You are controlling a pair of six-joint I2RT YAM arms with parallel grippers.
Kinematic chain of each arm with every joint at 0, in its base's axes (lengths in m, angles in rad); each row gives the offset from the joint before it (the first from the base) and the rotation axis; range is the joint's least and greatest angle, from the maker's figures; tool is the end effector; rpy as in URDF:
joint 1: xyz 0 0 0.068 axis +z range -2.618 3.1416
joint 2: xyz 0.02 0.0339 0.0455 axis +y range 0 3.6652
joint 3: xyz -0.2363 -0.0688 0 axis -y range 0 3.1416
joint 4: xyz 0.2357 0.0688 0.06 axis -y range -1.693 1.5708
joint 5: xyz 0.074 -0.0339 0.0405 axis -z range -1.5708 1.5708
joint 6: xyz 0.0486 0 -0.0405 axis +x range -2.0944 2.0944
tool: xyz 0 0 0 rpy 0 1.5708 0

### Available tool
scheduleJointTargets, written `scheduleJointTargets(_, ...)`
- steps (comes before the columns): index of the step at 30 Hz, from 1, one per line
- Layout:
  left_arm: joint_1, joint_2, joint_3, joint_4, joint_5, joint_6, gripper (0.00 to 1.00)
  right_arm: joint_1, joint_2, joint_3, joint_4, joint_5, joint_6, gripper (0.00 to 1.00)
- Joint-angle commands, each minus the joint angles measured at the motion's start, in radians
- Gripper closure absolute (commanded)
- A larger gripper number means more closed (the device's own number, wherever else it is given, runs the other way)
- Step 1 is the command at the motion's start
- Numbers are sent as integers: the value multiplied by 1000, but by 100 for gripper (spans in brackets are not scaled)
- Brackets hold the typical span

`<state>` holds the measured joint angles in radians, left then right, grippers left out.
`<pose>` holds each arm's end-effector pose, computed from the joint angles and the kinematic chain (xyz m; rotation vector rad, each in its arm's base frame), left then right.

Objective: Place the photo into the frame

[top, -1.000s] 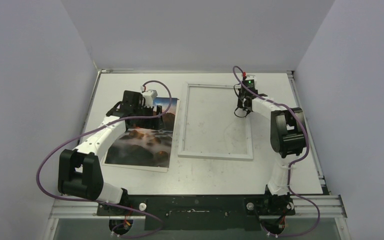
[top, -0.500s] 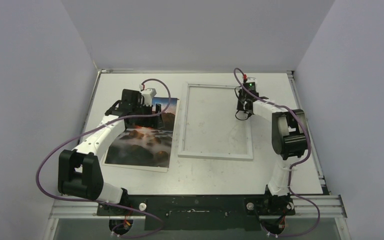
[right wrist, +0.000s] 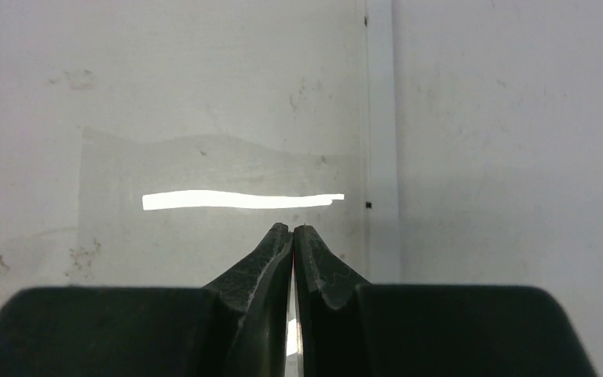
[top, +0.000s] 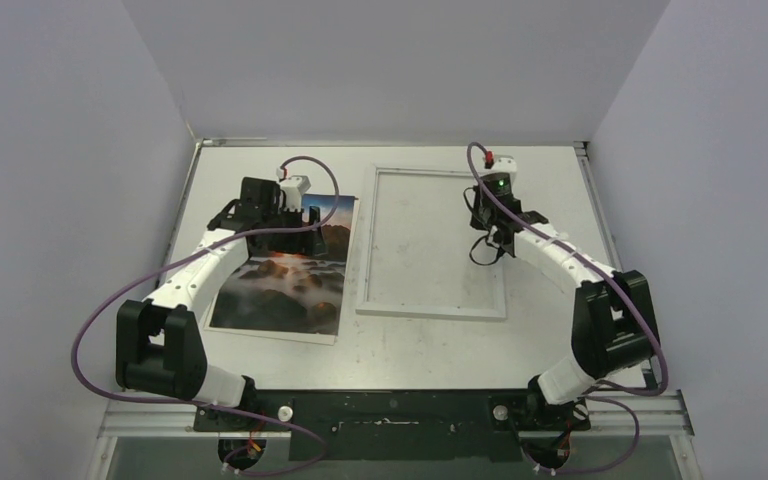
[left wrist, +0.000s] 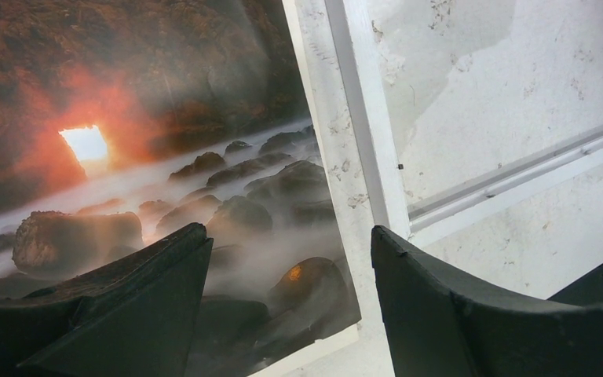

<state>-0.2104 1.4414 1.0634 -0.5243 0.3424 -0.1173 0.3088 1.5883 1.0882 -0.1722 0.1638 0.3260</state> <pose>0.2948 -0.0796 0.2226 0.2641 2.4703 -0.5635 0.3408 0.1004 0.2134 0.1077 2.2348 0.1621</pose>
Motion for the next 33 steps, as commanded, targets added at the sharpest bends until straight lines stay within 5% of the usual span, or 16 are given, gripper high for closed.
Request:
scheduleJointTargets(1,8,-27,36,4,24,20,28,-9,-89,-105,-59,73,72,93)
scheduleJointTargets(33,11,-50,33,7,23,25,27,-9,-10,-227,-63,71,84,95)
